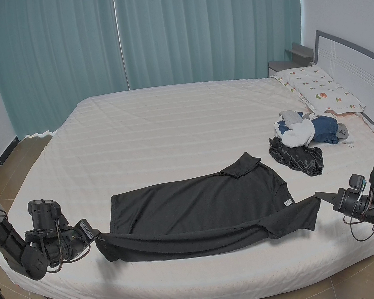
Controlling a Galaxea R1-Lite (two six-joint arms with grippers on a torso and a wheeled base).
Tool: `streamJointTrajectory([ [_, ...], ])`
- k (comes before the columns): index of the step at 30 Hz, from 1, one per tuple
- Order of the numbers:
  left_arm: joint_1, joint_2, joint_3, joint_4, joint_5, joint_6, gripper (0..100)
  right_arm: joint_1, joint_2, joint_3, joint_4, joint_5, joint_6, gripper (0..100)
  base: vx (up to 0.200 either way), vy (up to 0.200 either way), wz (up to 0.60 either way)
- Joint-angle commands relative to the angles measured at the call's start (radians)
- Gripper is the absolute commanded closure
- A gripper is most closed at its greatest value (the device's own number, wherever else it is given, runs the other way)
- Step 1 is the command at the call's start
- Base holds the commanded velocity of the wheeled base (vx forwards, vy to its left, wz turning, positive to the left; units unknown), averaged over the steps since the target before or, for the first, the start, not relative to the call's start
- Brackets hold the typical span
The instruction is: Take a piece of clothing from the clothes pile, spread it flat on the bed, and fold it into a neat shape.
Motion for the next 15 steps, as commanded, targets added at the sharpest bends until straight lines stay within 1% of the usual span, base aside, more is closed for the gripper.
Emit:
streamJointTrajectory([
  [1, 0.000, -0.017, 0.020, -0.002, -0.003, -0.001, 100, -0.007, -0.048, 0.044, -0.010, 0.002, -0.006, 100, 0.000, 0.000, 0.00],
  [7, -0.003, -0.012, 0.042, -0.002, -0.002, 0.000, 100, -0.018, -0.049, 0.078, -0.008, 0.002, -0.012, 100, 0.000, 0.000, 0.00],
  [10, -0.006, -0.017, 0.063, -0.002, -0.003, 0.000, 100, -0.035, -0.040, 0.101, -0.008, 0.002, -0.035, 100, 0.000, 0.000, 0.00],
  [15, -0.009, 0.001, 0.043, -0.004, -0.003, 0.000, 100, -0.038, 0.001, 0.084, -0.008, 0.002, -0.044, 100, 0.000, 0.000, 0.00],
])
